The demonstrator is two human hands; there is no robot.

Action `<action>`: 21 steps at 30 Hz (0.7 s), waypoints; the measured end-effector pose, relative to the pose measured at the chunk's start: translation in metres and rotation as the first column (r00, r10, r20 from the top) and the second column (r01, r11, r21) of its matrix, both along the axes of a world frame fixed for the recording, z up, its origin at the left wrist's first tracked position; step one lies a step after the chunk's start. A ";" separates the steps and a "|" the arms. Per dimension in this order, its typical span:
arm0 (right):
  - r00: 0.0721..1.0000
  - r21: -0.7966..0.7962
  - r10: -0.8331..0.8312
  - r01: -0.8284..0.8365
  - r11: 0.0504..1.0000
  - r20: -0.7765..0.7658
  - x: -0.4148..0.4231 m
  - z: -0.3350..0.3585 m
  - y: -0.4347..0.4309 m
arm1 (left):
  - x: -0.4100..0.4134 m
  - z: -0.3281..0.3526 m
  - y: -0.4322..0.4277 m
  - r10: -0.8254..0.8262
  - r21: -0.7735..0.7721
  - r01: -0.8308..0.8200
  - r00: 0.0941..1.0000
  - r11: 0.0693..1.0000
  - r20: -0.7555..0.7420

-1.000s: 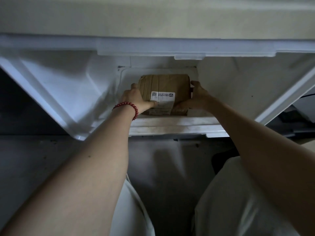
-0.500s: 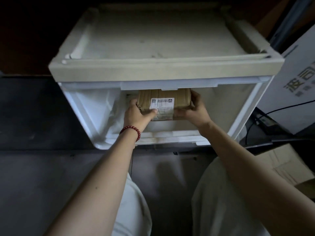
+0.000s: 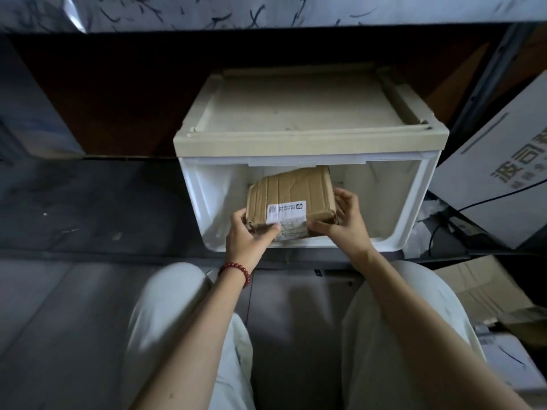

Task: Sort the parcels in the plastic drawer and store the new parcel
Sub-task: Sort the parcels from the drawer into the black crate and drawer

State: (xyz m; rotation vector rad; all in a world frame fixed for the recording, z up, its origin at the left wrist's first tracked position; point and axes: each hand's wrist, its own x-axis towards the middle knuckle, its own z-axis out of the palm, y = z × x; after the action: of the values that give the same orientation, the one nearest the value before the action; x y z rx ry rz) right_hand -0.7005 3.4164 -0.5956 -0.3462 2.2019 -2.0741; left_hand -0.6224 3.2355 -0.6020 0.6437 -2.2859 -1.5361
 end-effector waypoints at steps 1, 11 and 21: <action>1.000 0.035 0.014 -0.013 0.999 -0.011 0.005 -0.001 0.001 | 0.006 -0.002 0.000 -0.003 0.007 0.003 1.000 1.000 0.028; 0.996 0.066 0.082 -0.084 0.994 0.043 0.016 0.006 0.020 | 0.024 0.006 -0.008 -0.049 -0.067 0.045 0.997 0.997 -0.062; 0.989 0.104 0.022 -0.038 0.994 0.148 0.006 -0.004 0.033 | 0.028 0.000 -0.005 -0.317 -0.397 0.262 0.945 0.880 -0.080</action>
State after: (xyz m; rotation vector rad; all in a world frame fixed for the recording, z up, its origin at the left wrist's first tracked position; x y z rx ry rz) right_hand -0.6944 3.4494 -0.5991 -0.2082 2.1948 -1.8926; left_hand -0.5943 3.2301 -0.6021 0.0830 -2.5515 -1.1440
